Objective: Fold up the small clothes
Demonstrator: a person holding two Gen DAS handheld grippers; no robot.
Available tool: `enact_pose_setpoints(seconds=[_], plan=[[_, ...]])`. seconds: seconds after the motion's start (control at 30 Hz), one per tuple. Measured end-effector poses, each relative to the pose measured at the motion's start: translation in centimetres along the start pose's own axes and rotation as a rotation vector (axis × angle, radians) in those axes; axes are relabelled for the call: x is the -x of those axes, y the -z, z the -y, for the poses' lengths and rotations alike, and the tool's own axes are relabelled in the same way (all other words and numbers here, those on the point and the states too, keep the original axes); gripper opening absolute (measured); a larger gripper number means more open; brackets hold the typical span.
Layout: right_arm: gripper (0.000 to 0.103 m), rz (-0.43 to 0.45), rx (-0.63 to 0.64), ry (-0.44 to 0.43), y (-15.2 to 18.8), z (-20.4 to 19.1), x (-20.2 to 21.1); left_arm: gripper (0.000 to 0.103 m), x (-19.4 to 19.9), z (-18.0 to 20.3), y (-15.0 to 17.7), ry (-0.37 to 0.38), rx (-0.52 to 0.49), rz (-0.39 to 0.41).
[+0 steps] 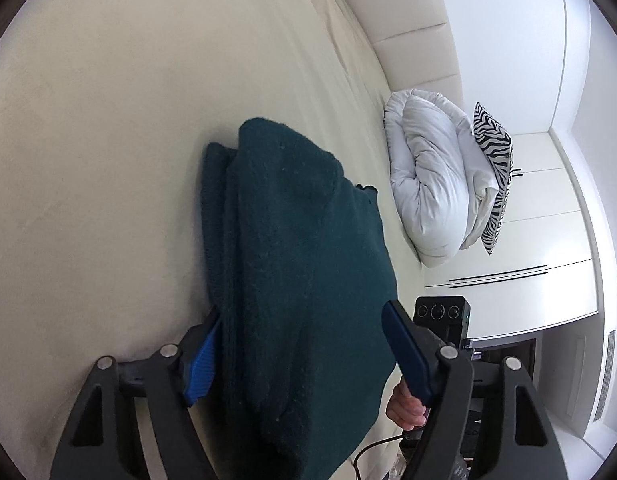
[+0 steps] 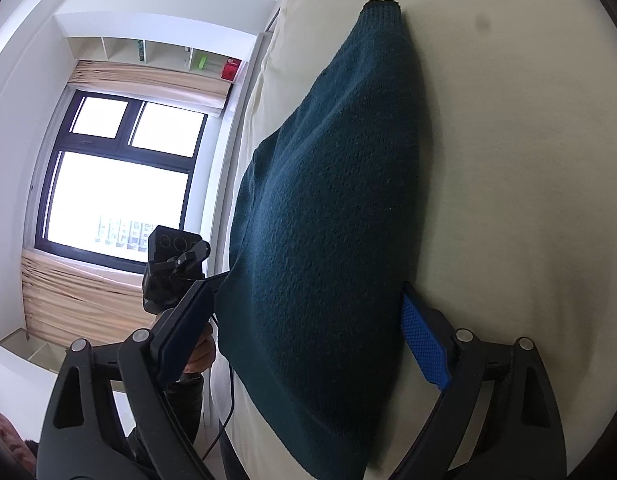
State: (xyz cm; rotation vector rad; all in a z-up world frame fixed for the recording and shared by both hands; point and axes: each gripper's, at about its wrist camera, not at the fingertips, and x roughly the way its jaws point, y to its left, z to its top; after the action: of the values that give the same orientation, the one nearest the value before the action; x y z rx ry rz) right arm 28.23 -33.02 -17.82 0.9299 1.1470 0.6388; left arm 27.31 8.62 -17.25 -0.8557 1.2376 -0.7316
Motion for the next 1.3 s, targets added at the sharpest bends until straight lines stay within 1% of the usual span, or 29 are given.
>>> enact_pose_setpoints(seconds=[0.03,0.1,0.13,0.17,0.2,0.23,0.27,0.3,0.33,0.37,0.47,0.6,0.67,0.73,0.83,1.0,1.13,1.3], plan=[[0.091,0.0,-0.002,0.003,-0.1,-0.1,-0.2,0.071,-0.2,-0.1,0.0,0.002,0.004,-0.006],[0.091,0.0,-0.003,0.016,-0.2,-0.2,-0.6,0.06,-0.5,-0.6,-0.2,0.006,0.029,-0.007],[0.091,-0.003,-0.002,0.029,-0.3,-0.4,-0.9,0.058,-0.6,-0.8,-0.3,0.015,0.046,-0.006],[0.091,-0.007,0.0,0.039,-0.3,-0.4,-0.8,0.053,-0.9,-1.0,-0.4,0.017,0.06,-0.008],[0.091,-0.011,0.002,0.054,-0.3,-0.6,-1.0,0.046,-1.1,-1.0,-0.4,0.012,0.064,-0.01],[0.091,-0.013,0.005,0.067,-0.4,-0.8,-1.4,0.042,-1.4,-1.0,-0.5,0.001,0.063,-0.017],[0.087,-0.017,0.011,0.087,-0.4,-1.0,-1.7,0.034,-1.8,-1.0,-0.5,-0.015,0.06,-0.023],[0.084,-0.019,0.011,0.11,-0.5,-1.2,-2.0,0.031,-2.0,-1.1,-0.5,-0.026,0.059,-0.025],[0.078,-0.019,0.006,0.125,-0.5,-1.2,-2.0,0.029,-2.1,-1.1,-0.4,-0.028,0.061,-0.022],[0.07,-0.017,0.004,0.14,-0.5,-1.2,-2.0,0.028,-2.1,-1.1,-0.4,-0.028,0.058,-0.019],[0.056,-0.011,0.002,0.163,-0.2,-1.1,-1.5,0.026,-1.9,-0.6,-0.1,-0.038,0.051,-0.01],[0.047,0.015,0.037,0.2,0.9,-2.6,-0.5,0.025,-1.0,1.0,0.9,-0.046,0.035,-0.002],[0.044,0.02,0.056,0.206,1.8,-3.7,0.3,0.025,-0.3,2.9,2.2,-0.077,-0.015,-0.006],[0.043,0.017,0.08,0.205,3.2,-4.9,1.5,0.025,0.4,4.6,3.9,-0.087,-0.054,-0.017],[0.043,0.025,0.097,0.197,6.1,-6.4,3.7,0.025,1.5,6.7,6.9,-0.09,-0.099,-0.029],[0.043,0.045,0.111,0.171,13.0,-7.7,7.9,0.025,2.7,9.0,13.0,-0.093,-0.167,-0.064],[0.043,0.073,0.102,0.161,18.1,-7.6,10.3,0.025,2.3,9.7,16.7,-0.105,-0.193,-0.09],[0.043,0.092,0.079,0.166,23.3,-6.7,11.9,0.025,1.5,9.1,19.7,-0.101,-0.182,-0.128]])
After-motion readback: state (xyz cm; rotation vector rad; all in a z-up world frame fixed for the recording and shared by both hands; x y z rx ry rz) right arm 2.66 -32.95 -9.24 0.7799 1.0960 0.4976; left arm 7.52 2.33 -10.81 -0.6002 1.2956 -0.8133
